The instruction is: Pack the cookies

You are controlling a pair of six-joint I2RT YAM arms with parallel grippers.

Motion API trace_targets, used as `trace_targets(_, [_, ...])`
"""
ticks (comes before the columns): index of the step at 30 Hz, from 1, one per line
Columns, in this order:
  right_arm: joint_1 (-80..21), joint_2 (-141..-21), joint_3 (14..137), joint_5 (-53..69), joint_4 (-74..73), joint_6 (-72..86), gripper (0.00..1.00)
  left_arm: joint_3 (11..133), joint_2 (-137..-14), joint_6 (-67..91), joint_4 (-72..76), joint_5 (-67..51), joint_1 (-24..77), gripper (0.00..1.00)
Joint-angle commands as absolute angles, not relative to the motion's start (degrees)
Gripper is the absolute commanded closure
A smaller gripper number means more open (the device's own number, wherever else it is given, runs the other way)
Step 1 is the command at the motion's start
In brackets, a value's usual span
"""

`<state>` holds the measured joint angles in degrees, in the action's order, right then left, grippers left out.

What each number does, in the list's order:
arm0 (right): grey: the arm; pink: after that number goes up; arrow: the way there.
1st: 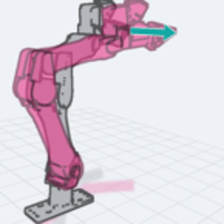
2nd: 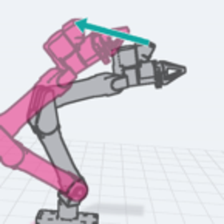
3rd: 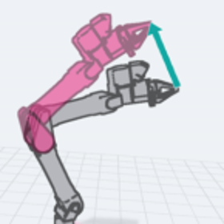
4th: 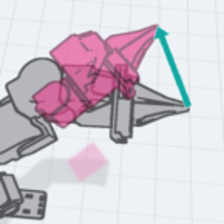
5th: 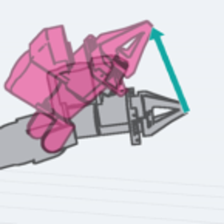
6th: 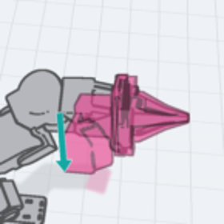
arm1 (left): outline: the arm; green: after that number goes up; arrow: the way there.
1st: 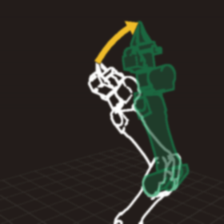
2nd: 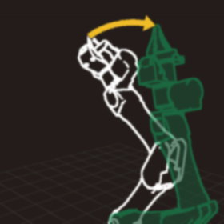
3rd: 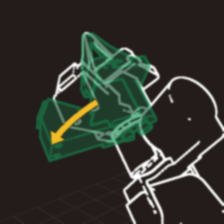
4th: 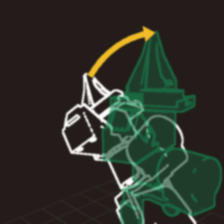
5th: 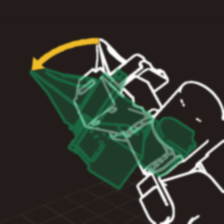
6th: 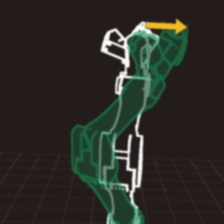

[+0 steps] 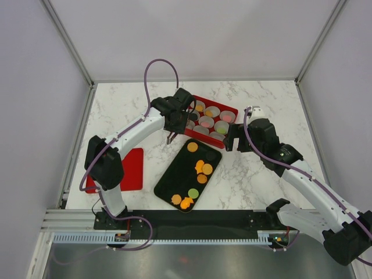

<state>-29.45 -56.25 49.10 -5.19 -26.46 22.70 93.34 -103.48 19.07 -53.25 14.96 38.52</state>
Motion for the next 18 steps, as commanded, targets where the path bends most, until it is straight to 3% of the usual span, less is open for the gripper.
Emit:
trace_targets(1, [-29.44, -55.11, 48.87, -5.71, -24.52, 22.24, 0.02, 93.08, -101.43, 16.44, -51.50, 15.47, 38.23, 0.56])
trace_targets(18, [-29.36, -55.02, 48.96, -6.85, -25.05, 22.24, 0.02, 92.90, -99.93, 15.73, -51.50, 15.21, 38.23, 0.48])
